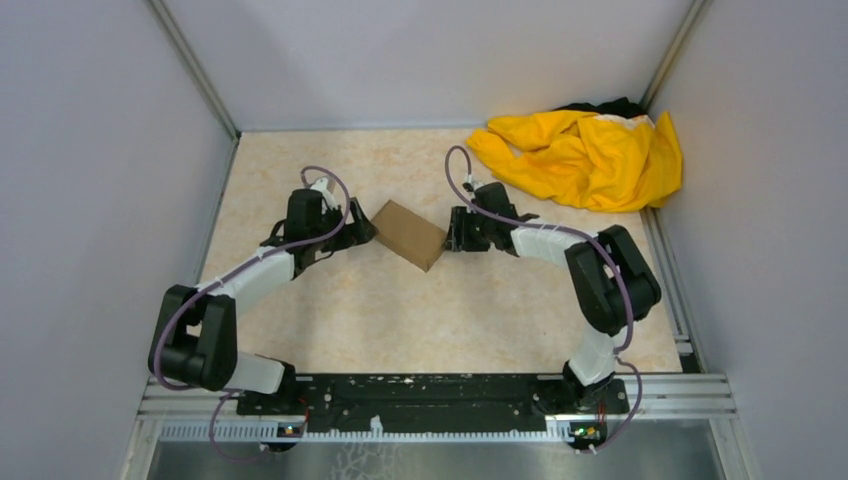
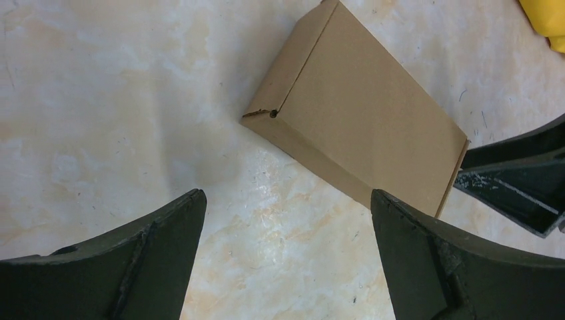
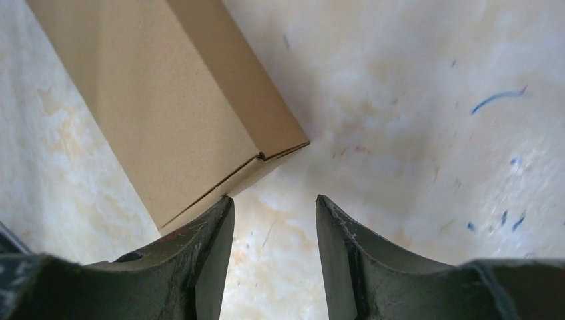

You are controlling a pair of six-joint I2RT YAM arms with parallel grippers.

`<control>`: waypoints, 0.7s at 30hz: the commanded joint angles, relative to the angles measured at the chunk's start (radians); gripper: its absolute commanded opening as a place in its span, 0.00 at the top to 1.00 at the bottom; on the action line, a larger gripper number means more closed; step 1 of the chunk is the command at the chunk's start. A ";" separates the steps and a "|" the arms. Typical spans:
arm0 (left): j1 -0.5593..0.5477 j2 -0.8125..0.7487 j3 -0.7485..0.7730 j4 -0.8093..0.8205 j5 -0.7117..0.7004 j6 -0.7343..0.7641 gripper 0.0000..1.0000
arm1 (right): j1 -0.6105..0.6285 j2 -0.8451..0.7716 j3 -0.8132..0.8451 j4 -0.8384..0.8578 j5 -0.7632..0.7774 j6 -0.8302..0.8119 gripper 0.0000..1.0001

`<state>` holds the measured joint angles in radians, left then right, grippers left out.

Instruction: Fold the paper box

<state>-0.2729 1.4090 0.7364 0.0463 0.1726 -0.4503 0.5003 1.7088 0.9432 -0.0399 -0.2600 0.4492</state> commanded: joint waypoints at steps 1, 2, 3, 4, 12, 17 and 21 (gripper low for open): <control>0.022 -0.002 0.005 0.038 0.014 0.013 0.01 | -0.021 0.073 0.114 0.006 -0.032 -0.048 0.52; 0.026 -0.001 0.005 0.039 0.013 0.012 0.01 | -0.023 0.090 0.129 0.011 -0.041 -0.050 0.52; 0.030 0.002 0.006 0.040 0.016 0.012 0.01 | -0.023 0.112 0.146 0.020 -0.045 -0.050 0.52; 0.033 0.003 0.007 0.041 0.017 0.012 0.01 | -0.024 0.136 0.172 0.016 -0.050 -0.054 0.52; 0.044 0.011 0.011 0.045 0.001 0.015 0.01 | -0.052 0.266 0.333 0.024 -0.084 -0.058 0.52; 0.050 0.032 0.037 0.041 -0.025 0.020 0.01 | -0.067 0.321 0.431 0.026 -0.114 -0.062 0.52; 0.069 0.054 0.072 0.049 -0.063 0.028 0.01 | -0.071 0.366 0.515 0.024 -0.146 -0.070 0.52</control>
<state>-0.2283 1.4403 0.7486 0.0551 0.1524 -0.4442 0.4397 2.0445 1.3567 -0.0486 -0.3553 0.4007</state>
